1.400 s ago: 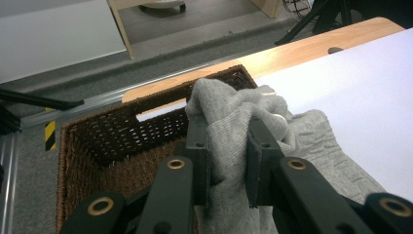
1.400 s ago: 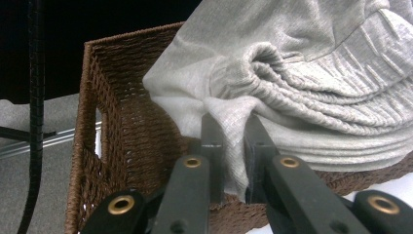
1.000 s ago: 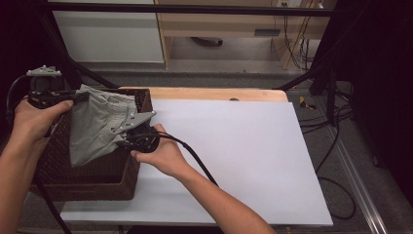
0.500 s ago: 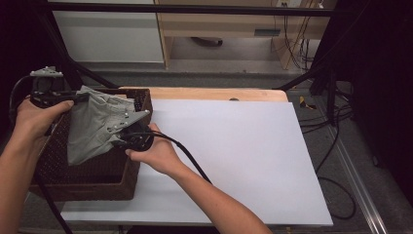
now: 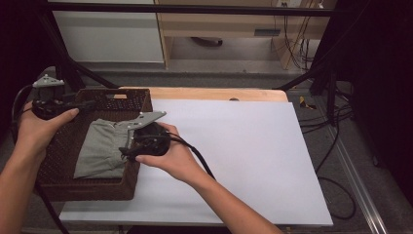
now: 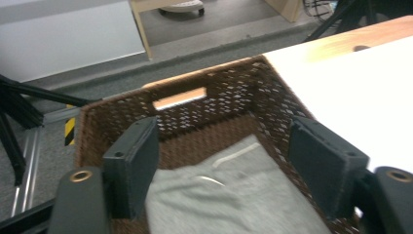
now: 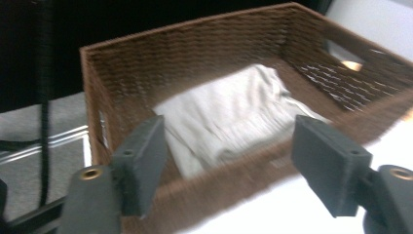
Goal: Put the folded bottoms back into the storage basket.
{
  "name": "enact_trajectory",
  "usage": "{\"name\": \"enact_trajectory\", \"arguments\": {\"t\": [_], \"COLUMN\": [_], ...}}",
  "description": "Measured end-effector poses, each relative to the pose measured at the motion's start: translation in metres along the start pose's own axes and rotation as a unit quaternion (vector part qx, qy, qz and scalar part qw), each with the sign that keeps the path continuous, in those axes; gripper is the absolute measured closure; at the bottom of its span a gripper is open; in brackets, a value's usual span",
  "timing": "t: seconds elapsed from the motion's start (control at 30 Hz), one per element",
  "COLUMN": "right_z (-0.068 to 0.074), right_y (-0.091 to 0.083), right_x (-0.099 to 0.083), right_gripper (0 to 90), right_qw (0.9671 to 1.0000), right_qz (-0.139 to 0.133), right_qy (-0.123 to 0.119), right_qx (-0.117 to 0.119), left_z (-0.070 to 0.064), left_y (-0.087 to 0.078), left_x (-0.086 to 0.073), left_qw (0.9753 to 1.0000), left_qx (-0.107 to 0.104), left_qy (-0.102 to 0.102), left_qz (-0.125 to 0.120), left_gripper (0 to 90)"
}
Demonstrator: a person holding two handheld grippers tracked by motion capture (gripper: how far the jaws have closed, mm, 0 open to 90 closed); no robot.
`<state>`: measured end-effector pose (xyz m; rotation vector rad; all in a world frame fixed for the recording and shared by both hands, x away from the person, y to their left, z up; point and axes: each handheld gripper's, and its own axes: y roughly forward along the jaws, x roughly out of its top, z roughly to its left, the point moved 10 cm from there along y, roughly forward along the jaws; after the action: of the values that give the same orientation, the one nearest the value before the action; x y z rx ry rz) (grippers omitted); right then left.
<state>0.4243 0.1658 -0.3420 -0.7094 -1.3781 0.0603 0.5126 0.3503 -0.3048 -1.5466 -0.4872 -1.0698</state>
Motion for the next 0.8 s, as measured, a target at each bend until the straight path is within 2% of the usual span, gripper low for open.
{"name": "enact_trajectory", "arguments": {"t": [0.07,0.1,0.2,0.3,0.37,0.5,0.77,0.8], "right_z": [-0.008,-0.012,-0.021,-0.026,-0.028,-0.033,-0.056,-0.060], "right_y": [-0.011,-0.016,-0.024,-0.028,-0.029,-0.031,-0.041,-0.043], "right_x": [-0.006,-0.009,-0.019,-0.028,-0.035,-0.044,-0.044,-0.044], "right_gripper": [21.5,18.1,9.1,6.7,6.4,6.3,7.0,7.0], "right_qw": [0.9998,0.9996,0.9989,0.9983,0.9985,0.9984,0.9972,0.9970], "right_qz": [0.011,0.013,0.015,0.010,0.011,0.013,0.002,0.001], "right_qy": [-0.006,-0.006,0.014,0.019,0.027,0.029,0.049,0.052], "right_qx": [-0.018,-0.026,-0.042,-0.055,-0.047,-0.047,-0.056,-0.058], "left_z": [-0.012,-0.019,-0.041,-0.057,-0.068,-0.088,-0.118,-0.120], "left_y": [-0.010,-0.015,-0.028,-0.033,-0.034,-0.032,-0.015,-0.012], "left_x": [-0.001,-0.001,-0.005,-0.009,-0.013,-0.018,-0.035,-0.037], "left_qw": [0.9999,0.9998,0.9991,0.9986,0.9983,0.9972,0.9956,0.9956], "left_qx": [-0.003,-0.008,-0.024,-0.018,-0.026,-0.044,-0.076,-0.078], "left_qy": [-0.004,0.001,0.010,0.032,0.041,0.039,0.034,0.036], "left_qz": [-0.011,-0.017,-0.034,-0.037,-0.033,-0.045,-0.043,-0.036], "left_gripper": [21.0,17.5,14.8,13.0,11.9,11.4,8.8,8.8]}}
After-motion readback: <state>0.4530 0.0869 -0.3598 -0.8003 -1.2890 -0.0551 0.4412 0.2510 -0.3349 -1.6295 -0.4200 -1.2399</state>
